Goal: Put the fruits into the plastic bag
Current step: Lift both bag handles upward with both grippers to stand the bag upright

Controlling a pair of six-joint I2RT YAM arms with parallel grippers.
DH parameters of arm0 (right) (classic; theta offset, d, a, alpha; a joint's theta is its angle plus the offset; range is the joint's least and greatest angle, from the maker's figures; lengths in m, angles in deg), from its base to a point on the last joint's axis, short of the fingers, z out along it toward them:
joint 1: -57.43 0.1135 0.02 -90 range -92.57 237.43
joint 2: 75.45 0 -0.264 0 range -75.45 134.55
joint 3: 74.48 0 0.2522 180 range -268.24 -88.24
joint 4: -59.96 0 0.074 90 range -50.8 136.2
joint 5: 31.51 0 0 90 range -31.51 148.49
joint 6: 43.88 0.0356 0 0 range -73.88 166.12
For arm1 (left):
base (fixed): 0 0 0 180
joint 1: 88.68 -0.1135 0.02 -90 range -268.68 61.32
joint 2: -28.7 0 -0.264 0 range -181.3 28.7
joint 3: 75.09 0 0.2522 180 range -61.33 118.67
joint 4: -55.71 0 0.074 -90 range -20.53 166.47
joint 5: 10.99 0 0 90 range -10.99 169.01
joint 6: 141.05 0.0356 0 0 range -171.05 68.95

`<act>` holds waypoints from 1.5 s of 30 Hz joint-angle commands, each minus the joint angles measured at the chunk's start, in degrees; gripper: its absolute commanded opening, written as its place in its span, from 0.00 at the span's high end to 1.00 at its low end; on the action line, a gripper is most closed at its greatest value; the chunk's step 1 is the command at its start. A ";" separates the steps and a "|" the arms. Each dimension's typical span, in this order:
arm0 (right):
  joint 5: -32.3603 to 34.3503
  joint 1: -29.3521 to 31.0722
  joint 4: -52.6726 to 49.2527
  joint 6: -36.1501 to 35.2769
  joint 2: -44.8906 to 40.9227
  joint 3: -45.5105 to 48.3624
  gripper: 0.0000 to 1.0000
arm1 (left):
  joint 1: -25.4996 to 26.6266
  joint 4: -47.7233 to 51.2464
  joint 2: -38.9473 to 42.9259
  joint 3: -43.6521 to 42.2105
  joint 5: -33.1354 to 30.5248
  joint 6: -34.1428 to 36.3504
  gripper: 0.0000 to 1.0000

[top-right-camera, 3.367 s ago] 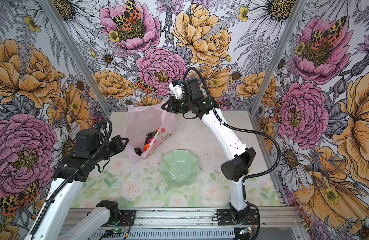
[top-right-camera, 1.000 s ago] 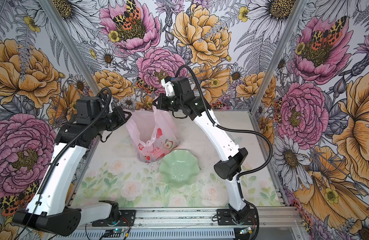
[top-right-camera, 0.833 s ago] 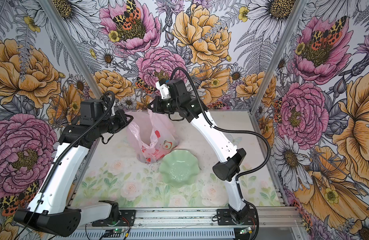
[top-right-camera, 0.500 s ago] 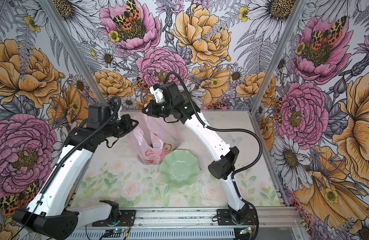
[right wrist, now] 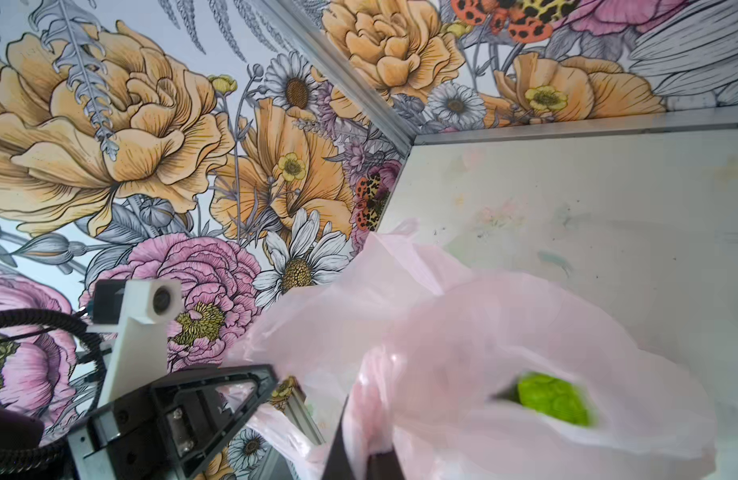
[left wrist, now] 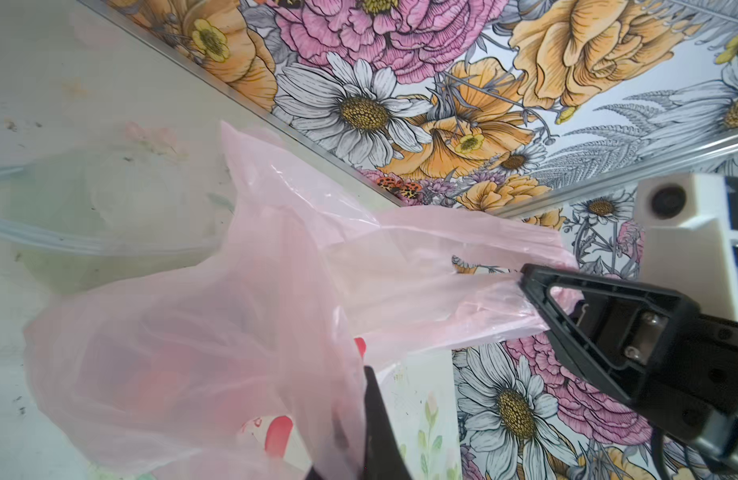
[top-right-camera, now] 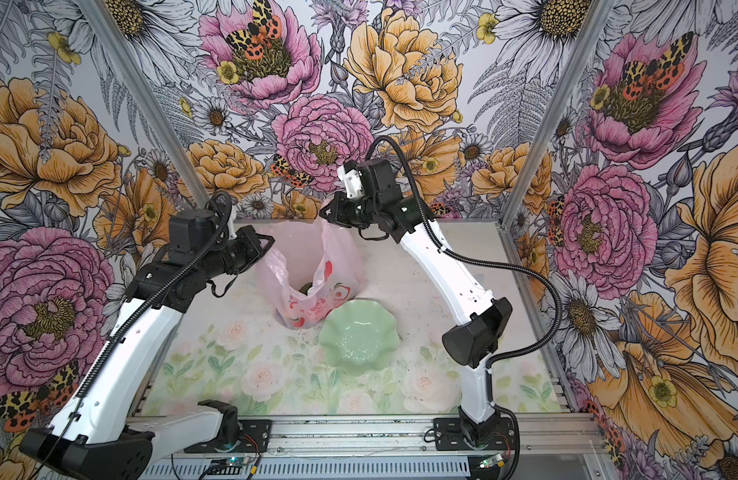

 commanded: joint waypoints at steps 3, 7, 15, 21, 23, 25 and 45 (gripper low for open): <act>-4.09 6.32 1.23 1.78 8.03 -10.26 1.00 | 2.88 -2.94 -1.65 5.02 0.29 -0.61 1.00; -4.75 6.00 1.23 2.59 10.09 -15.56 1.00 | -4.24 -2.92 2.82 1.91 2.26 -0.69 1.00; -2.72 2.59 1.31 0.35 4.84 -3.74 1.00 | -11.08 -2.97 6.05 -9.81 7.20 -1.59 1.00; -2.26 -0.32 1.23 1.33 4.90 -11.10 1.00 | -10.76 -3.03 1.98 -1.59 6.88 -1.14 1.00; -2.38 -1.75 1.18 2.26 5.38 -15.23 1.00 | -10.52 -3.03 -0.53 3.32 7.04 -1.22 1.00; -2.50 -3.03 1.23 3.13 5.49 -18.34 1.00 | -9.78 -2.96 -2.94 7.81 7.05 -1.39 1.00; -0.66 -11.92 1.23 -1.88 -8.55 -8.59 1.00 | 1.79 -2.99 -18.18 29.36 5.68 -1.58 1.00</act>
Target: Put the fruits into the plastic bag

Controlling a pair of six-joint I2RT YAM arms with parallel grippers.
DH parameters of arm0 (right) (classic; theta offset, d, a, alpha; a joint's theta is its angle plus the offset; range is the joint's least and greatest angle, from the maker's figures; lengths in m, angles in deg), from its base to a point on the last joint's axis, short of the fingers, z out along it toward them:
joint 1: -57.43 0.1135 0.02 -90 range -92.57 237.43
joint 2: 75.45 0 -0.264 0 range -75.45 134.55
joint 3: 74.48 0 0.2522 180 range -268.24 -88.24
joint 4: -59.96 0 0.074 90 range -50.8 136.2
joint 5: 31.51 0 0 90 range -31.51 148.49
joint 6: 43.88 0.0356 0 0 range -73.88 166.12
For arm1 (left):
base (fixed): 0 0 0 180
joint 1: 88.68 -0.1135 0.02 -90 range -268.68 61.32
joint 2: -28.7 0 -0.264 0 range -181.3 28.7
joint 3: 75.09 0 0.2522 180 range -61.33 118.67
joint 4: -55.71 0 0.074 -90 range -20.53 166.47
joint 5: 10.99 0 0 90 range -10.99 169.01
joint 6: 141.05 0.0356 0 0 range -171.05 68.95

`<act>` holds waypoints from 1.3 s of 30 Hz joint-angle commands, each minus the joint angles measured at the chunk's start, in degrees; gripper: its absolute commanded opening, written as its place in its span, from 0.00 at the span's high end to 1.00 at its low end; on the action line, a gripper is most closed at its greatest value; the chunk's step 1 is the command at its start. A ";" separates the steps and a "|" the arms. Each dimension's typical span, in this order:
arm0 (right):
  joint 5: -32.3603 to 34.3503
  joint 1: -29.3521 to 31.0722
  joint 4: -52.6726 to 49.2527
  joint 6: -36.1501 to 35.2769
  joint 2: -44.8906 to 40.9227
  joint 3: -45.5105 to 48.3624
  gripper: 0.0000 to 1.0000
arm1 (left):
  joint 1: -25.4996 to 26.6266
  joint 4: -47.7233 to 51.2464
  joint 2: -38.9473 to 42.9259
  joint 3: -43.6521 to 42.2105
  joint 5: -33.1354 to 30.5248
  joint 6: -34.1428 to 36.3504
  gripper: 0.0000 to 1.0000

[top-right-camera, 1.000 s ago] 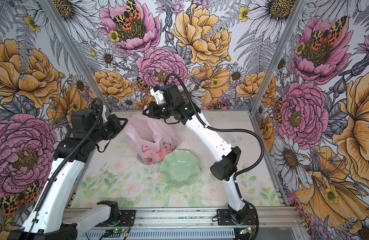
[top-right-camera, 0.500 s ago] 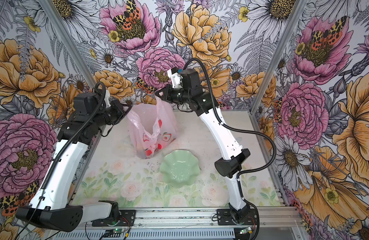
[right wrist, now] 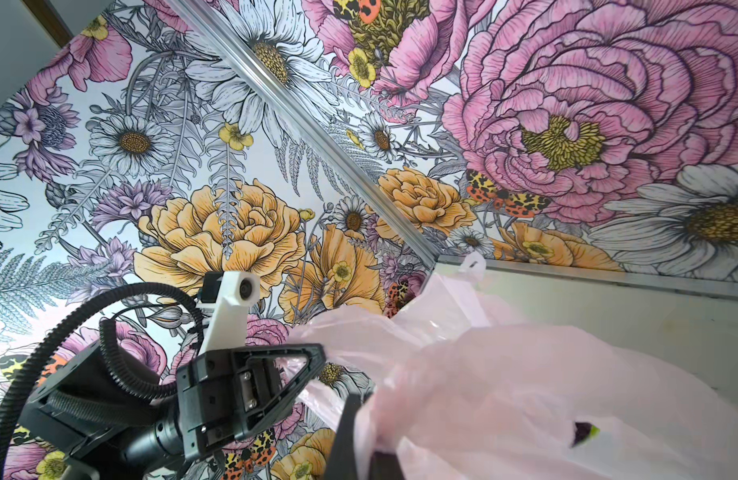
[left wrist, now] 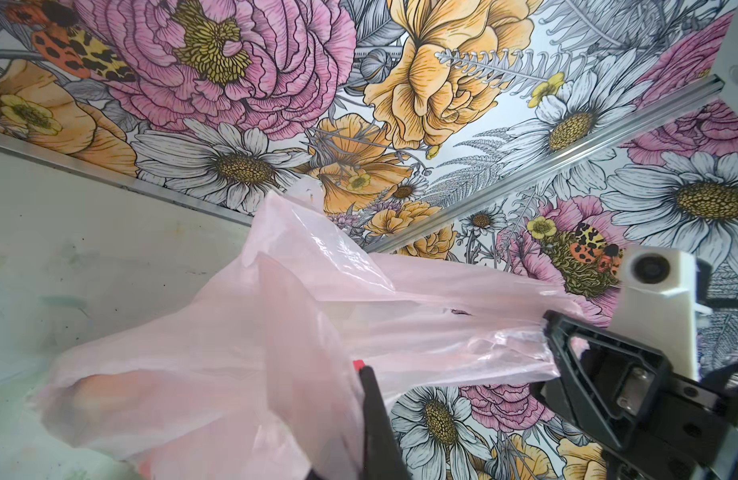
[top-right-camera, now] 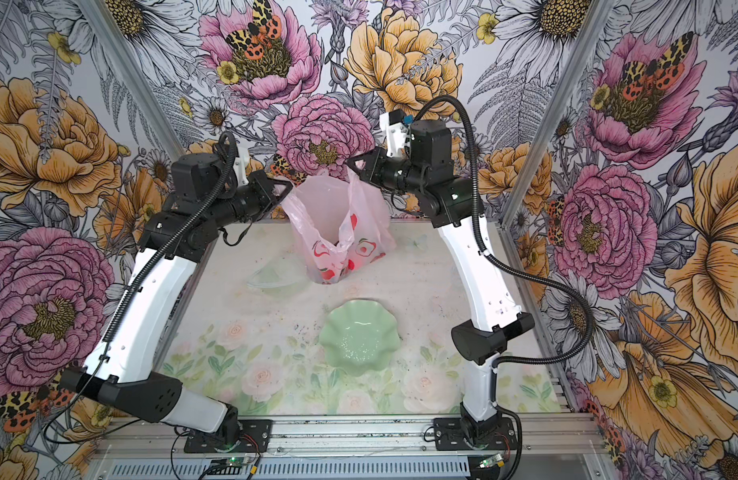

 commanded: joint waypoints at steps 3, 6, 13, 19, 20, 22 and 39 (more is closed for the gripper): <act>1.15 -0.91 1.80 -4.24 -6.36 9.07 1.00 | 1.99 -1.28 -1.11 0.04 0.03 0.48 1.00; 1.49 -1.24 1.91 -5.47 -8.92 14.72 1.00 | 2.76 -1.36 -1.90 -1.18 0.24 0.55 1.00; 0.99 -2.50 9.12 -4.28 -15.99 31.32 1.00 | 3.67 -1.34 -2.46 -3.70 0.41 1.22 1.00; 0.37 -3.66 14.88 -1.84 -19.79 40.78 1.00 | 3.60 -1.29 -2.91 -4.58 0.82 1.51 1.00; 0.38 -3.87 15.21 -1.75 -20.07 41.62 1.00 | 3.56 -1.29 -3.05 -4.55 0.97 1.53 1.00; 0.38 -4.26 15.80 -1.60 -20.49 43.05 1.00 | 3.63 -1.29 -3.38 -4.71 1.15 1.42 1.00; 0.17 -8.72 17.00 -0.87 -21.18 42.92 1.00 | 2.98 -1.37 -3.48 -6.12 2.28 1.73 1.00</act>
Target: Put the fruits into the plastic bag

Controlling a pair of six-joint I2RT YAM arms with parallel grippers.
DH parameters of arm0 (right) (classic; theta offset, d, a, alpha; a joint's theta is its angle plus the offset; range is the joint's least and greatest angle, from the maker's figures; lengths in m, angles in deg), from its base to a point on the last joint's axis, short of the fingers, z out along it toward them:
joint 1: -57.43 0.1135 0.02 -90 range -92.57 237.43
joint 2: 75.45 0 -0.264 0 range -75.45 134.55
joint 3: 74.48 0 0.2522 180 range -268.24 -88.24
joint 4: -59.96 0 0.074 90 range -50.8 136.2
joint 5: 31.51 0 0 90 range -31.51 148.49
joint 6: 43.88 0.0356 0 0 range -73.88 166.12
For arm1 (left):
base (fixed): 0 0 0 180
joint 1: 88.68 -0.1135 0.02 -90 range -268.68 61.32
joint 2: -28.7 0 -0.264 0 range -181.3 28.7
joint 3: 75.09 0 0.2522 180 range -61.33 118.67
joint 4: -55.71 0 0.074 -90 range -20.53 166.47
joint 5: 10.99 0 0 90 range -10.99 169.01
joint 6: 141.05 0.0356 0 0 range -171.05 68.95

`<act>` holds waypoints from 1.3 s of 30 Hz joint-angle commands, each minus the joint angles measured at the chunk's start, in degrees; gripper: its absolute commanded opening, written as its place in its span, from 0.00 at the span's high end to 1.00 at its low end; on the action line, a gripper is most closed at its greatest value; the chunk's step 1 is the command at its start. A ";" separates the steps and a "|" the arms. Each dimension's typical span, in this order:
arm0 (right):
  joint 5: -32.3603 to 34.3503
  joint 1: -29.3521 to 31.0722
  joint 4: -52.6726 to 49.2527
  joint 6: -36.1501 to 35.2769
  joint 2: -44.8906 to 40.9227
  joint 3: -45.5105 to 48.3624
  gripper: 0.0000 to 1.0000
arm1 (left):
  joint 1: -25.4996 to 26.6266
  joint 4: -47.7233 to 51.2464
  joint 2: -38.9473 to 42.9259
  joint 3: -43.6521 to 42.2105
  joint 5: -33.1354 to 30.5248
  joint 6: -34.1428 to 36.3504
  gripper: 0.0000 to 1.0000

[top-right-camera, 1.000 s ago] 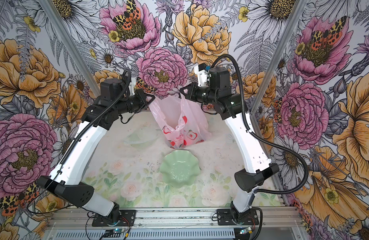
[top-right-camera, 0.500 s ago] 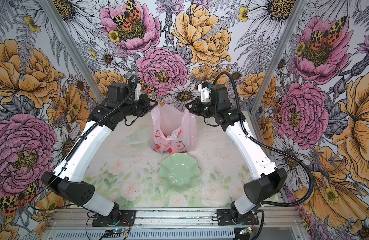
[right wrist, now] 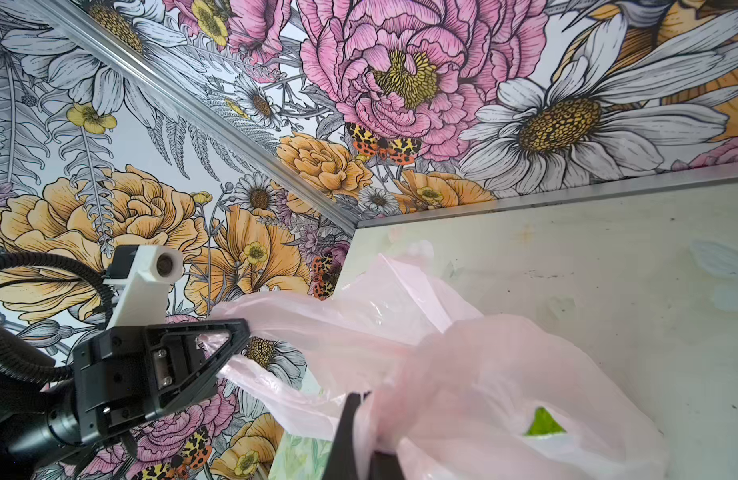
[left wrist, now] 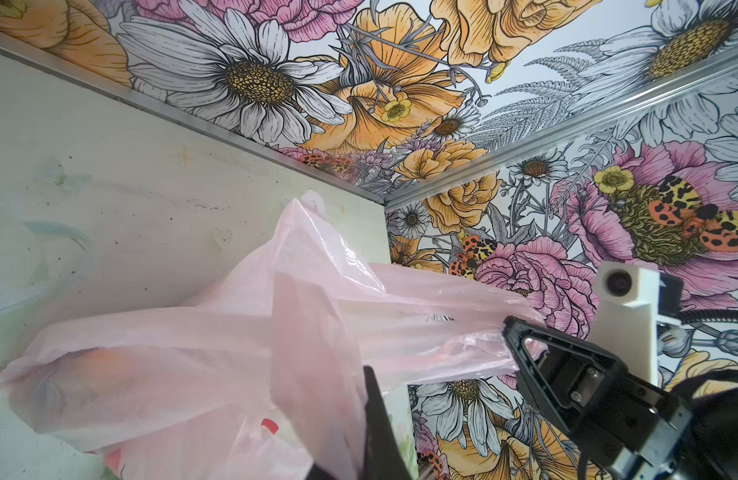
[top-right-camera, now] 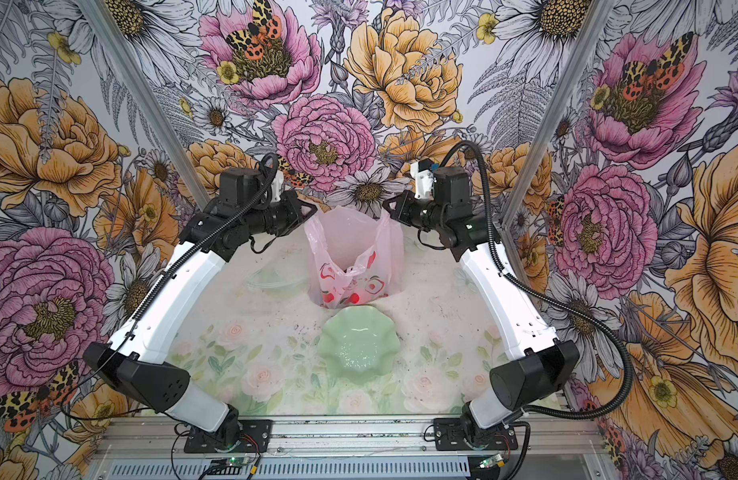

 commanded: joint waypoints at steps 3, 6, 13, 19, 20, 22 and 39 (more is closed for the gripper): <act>-1.07 -0.43 2.62 0.97 -2.26 1.69 1.00 | -0.44 -1.78 -0.29 -1.56 2.25 1.45 1.00; -1.23 -0.39 3.47 1.62 -3.23 4.61 0.98 | -0.44 -1.78 0.25 -2.44 2.31 1.37 1.00; -0.44 -0.58 3.48 0.97 -5.12 6.67 0.80 | -0.86 -1.69 0.89 -2.81 2.70 1.71 0.92; 0.14 -0.85 3.43 0.62 -6.77 7.93 0.49 | -1.06 -1.70 1.84 -3.46 2.75 1.78 0.64; 0.30 -0.94 3.43 0.45 -7.07 8.09 0.45 | -1.16 -1.70 2.07 -3.58 2.69 1.84 0.58; 0.50 -1.16 3.43 0.14 -7.60 8.35 0.39 | -1.36 -1.74 2.63 -3.80 2.67 1.95 0.48; 2.17 -5.34 3.35 -2.22 -13.86 10.77 0.00 | -6.41 -1.65 10.69 -8.55 1.87 2.81 0.01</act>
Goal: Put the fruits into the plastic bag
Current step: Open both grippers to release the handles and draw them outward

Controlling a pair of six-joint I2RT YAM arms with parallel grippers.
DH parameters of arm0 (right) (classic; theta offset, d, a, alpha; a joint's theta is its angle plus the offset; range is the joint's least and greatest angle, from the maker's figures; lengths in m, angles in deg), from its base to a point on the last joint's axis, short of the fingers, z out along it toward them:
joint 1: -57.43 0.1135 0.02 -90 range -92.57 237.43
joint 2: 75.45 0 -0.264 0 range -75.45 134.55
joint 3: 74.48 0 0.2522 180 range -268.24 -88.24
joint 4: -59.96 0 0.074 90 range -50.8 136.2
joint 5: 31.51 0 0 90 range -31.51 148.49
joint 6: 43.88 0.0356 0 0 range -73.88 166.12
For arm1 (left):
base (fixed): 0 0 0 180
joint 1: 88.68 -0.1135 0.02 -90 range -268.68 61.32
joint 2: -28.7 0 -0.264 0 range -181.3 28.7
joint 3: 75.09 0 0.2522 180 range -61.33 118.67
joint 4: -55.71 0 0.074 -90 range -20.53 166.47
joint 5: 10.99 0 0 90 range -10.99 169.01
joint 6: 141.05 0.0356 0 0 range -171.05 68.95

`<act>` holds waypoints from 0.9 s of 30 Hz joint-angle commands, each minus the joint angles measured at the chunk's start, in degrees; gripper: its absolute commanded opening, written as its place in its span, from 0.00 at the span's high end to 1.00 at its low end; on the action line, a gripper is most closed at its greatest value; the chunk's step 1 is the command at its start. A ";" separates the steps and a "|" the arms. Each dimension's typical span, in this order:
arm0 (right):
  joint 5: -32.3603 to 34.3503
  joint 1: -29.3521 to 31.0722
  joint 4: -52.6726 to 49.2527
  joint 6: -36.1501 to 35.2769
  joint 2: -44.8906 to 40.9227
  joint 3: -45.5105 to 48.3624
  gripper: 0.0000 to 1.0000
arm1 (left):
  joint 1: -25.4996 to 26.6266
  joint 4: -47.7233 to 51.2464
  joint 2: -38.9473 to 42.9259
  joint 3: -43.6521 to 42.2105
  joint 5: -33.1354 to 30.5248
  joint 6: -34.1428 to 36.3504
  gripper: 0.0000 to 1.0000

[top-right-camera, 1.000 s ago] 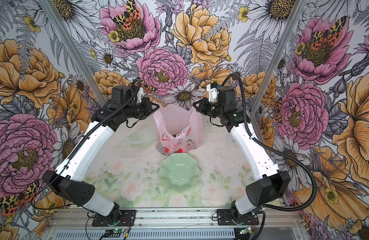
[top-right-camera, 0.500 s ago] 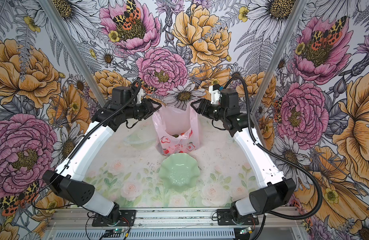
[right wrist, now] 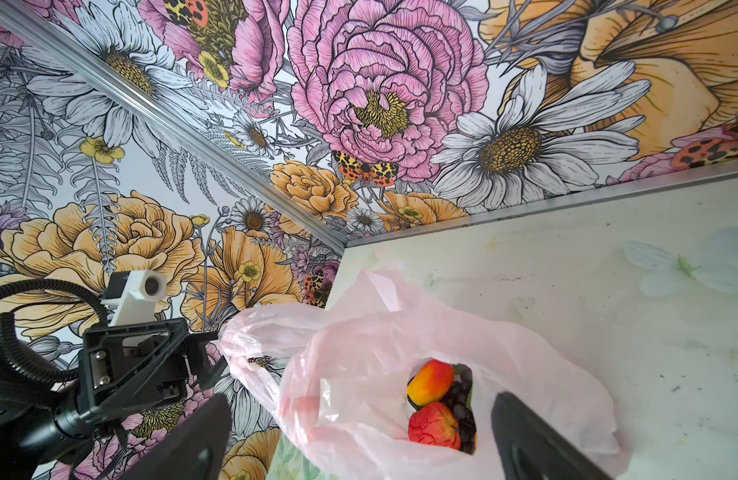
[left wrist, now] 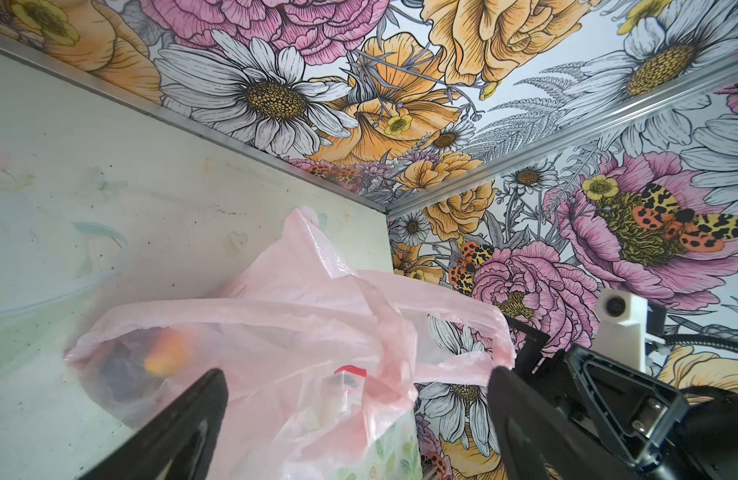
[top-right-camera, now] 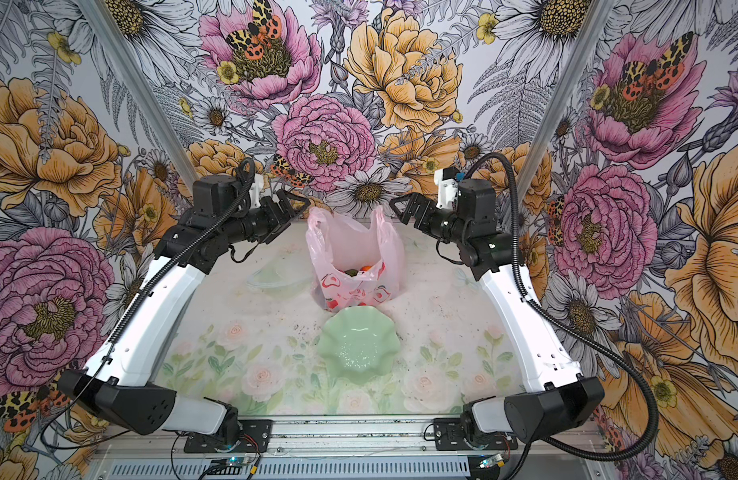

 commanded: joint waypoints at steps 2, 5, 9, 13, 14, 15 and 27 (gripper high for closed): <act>3.15 -0.91 1.31 -4.12 -4.24 1.05 0.00 | -2.47 -1.01 3.55 -2.04 -0.34 1.65 0.01; 6.43 -1.11 1.39 -7.75 -6.79 1.80 0.01 | -4.34 -1.04 6.01 -3.69 -0.85 2.33 0.01; 10.85 -1.17 1.67 -12.68 -10.63 4.07 0.01 | -6.69 -1.05 9.83 -6.61 -2.25 3.34 0.01; 14.92 -1.09 6.27 -14.20 -15.60 10.46 0.01 | -7.56 -1.02 13.00 -9.09 -4.83 4.36 0.01; 16.76 -1.18 8.14 -13.86 -17.29 12.86 0.01 | -7.57 -1.04 13.81 -9.77 -5.83 4.52 0.01; 18.23 -1.09 10.52 -13.39 -19.11 15.64 0.00 | -7.57 -1.08 14.47 -10.17 -6.82 4.85 0.01; 32.36 -1.09 38.71 -18.07 -35.77 42.54 0.01 | -7.41 -1.56 23.11 -19.46 -21.49 5.84 0.01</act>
